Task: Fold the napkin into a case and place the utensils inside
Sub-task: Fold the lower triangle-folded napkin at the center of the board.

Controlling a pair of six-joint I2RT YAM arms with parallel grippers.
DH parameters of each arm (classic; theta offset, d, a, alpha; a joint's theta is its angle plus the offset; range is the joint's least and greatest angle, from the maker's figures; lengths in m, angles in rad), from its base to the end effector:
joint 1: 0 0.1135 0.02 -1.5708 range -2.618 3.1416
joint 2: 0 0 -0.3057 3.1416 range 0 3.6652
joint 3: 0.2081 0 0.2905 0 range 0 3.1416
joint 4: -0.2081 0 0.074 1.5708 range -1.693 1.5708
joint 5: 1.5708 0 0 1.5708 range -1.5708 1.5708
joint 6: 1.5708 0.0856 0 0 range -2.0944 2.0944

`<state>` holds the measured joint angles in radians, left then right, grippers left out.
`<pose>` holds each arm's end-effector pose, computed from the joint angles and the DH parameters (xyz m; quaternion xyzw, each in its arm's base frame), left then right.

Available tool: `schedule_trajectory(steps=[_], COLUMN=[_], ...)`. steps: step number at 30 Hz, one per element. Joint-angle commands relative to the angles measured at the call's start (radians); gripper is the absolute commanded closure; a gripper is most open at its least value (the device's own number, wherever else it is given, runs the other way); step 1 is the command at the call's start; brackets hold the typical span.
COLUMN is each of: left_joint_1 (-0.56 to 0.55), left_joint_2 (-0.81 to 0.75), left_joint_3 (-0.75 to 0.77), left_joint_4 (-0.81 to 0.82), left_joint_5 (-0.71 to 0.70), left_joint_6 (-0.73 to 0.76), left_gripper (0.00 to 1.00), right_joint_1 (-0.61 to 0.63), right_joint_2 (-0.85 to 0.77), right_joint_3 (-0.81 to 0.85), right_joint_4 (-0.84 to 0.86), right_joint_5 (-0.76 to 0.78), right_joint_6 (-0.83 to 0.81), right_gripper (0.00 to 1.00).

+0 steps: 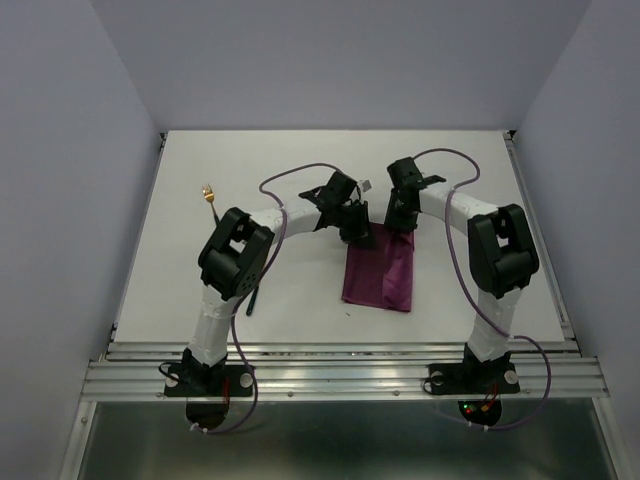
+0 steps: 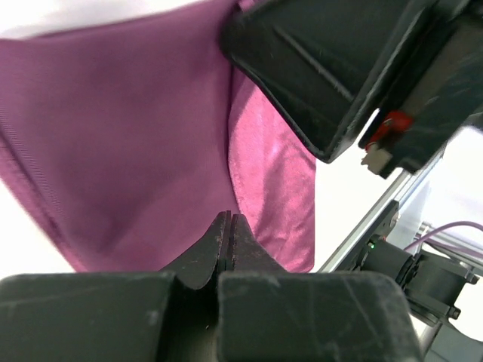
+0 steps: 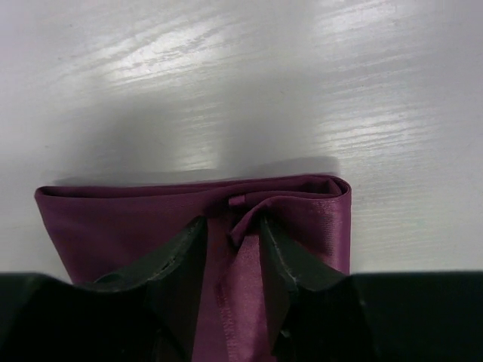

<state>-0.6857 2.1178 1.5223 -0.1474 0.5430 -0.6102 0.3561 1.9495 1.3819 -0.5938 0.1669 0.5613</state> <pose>0.4027 -0.3866 0.1652 0.1411 0.8773 -0.4296 0.1608 0.4436 0.1498 0.1500 0.1168 0.9688 0.0165 0.2178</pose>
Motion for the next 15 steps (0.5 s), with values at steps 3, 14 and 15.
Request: schedule_trajectory(steps=[3,14,15], left_joint_1=[-0.012,-0.031,-0.031], left_joint_2=[-0.05,-0.021,-0.019], left_joint_3=[-0.01,0.051,0.056], left_joint_4=[0.031,0.026,0.025], left_joint_5=[0.026,0.037,0.035], left_joint_6=[-0.011,-0.017,-0.017], left_gripper=[1.0,1.0,1.0], right_joint_1=[0.011,-0.029,-0.029], right_joint_2=[-0.086,-0.173,-0.175], right_joint_3=[0.062,0.002,-0.001], right_joint_4=[0.005,0.002,0.0], right_joint_5=[0.008,0.036,0.034], right_joint_6=[0.009,0.017,0.018], right_gripper=[0.57,0.42,0.42])
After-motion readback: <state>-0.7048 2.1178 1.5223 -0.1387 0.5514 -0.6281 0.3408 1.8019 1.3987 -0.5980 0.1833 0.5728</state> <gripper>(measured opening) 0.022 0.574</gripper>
